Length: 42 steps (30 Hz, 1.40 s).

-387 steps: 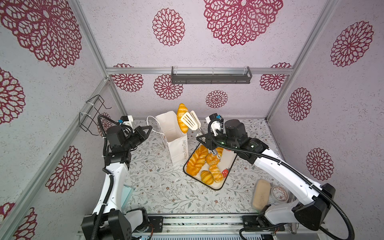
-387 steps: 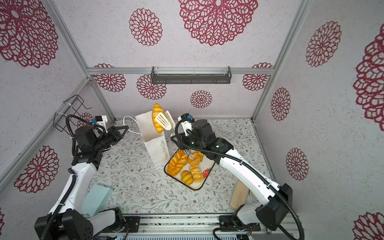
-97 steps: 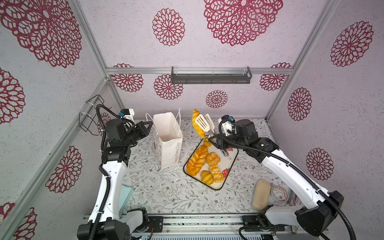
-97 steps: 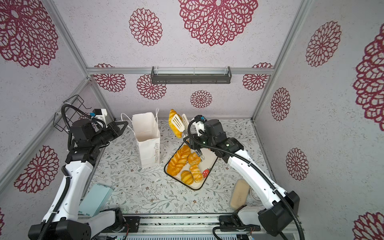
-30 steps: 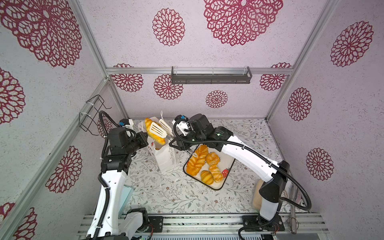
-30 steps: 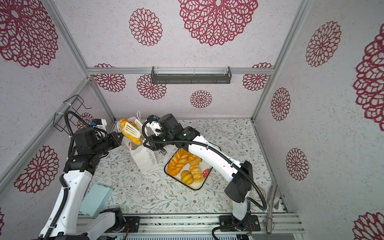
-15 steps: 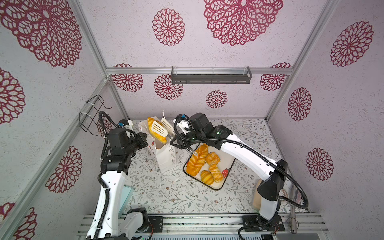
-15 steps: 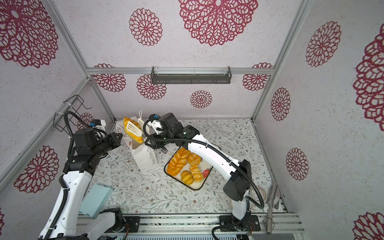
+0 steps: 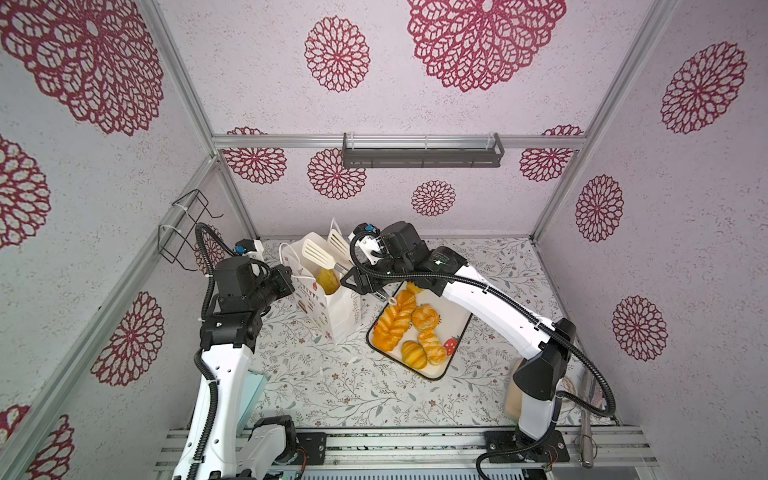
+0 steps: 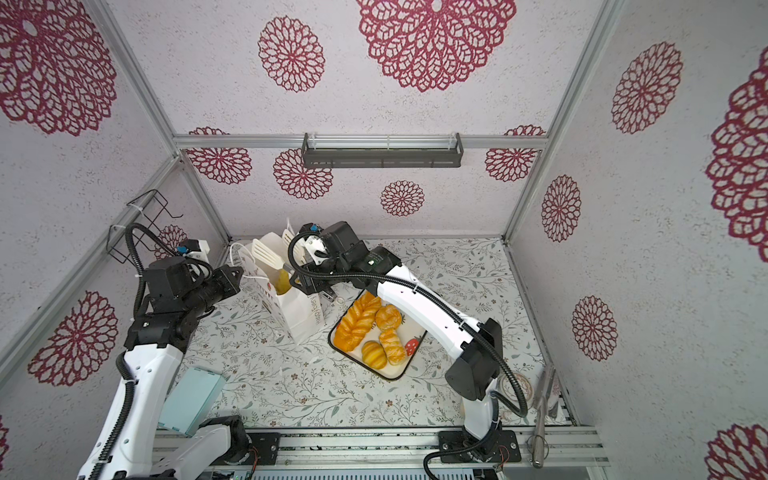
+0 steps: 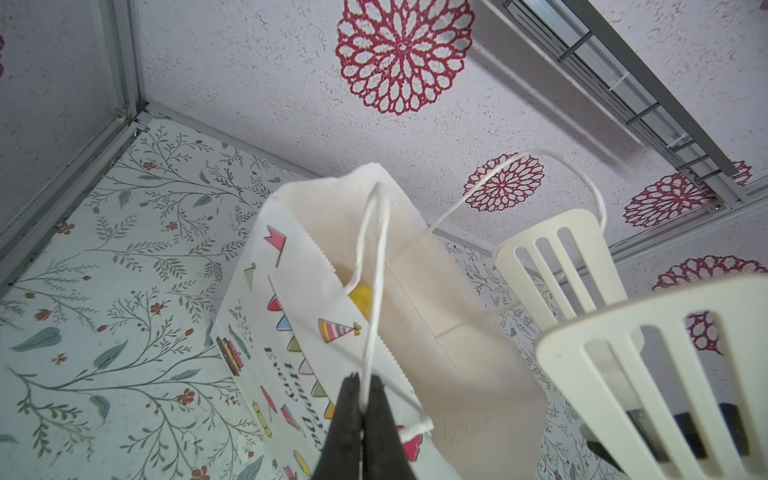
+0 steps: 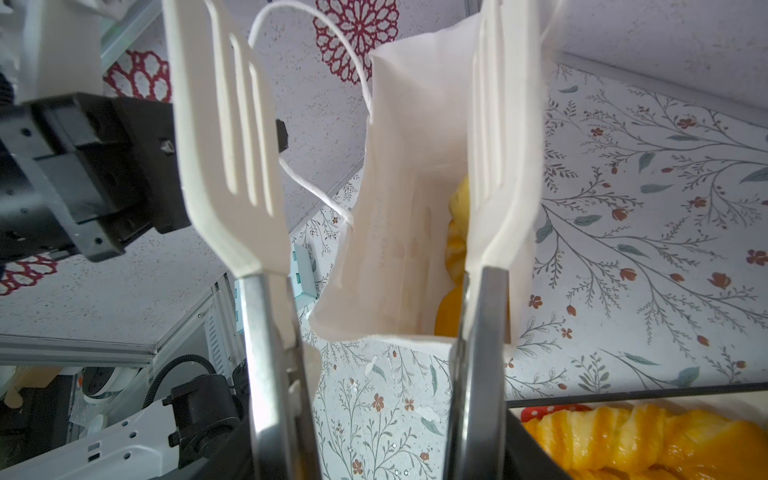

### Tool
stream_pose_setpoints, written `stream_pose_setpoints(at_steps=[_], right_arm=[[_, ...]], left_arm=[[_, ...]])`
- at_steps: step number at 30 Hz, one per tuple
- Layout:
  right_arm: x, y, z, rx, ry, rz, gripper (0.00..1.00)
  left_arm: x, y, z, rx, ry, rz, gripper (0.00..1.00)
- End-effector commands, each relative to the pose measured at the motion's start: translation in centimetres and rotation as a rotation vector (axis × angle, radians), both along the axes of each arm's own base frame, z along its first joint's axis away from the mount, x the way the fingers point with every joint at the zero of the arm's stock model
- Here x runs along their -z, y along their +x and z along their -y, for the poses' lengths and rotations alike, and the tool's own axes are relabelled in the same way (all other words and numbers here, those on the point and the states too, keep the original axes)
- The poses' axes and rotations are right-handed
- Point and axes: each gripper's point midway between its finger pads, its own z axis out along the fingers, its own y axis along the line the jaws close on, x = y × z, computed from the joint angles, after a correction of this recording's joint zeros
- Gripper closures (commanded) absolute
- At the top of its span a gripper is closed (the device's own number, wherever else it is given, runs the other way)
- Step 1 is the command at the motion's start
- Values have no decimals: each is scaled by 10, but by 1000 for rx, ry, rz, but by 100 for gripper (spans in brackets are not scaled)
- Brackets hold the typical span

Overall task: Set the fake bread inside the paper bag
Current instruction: 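Withdraw the open tongs with the right gripper from the bag over the tray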

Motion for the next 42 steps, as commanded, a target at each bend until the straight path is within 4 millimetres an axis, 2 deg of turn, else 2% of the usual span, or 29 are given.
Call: stream_pose_setpoints(at_steps=[1,13,25,35,42], right_arm=[[-37,2,7,-3,57,90,38],[-47,5,22,31,25,140,38],[-54,27,48,122,-1,156,39],[-61,23,56,140,12,163,39],[-72,2,45,58,69,168,41]], left_arm=[[-3,1,1,14,7,15,100],[8,15,18,100,-83,-11,100],[12,19,26,135,-107,-18,100],[19,21,28,151,-103,-47,100],[13,19,27,145,-94,-25,100]])
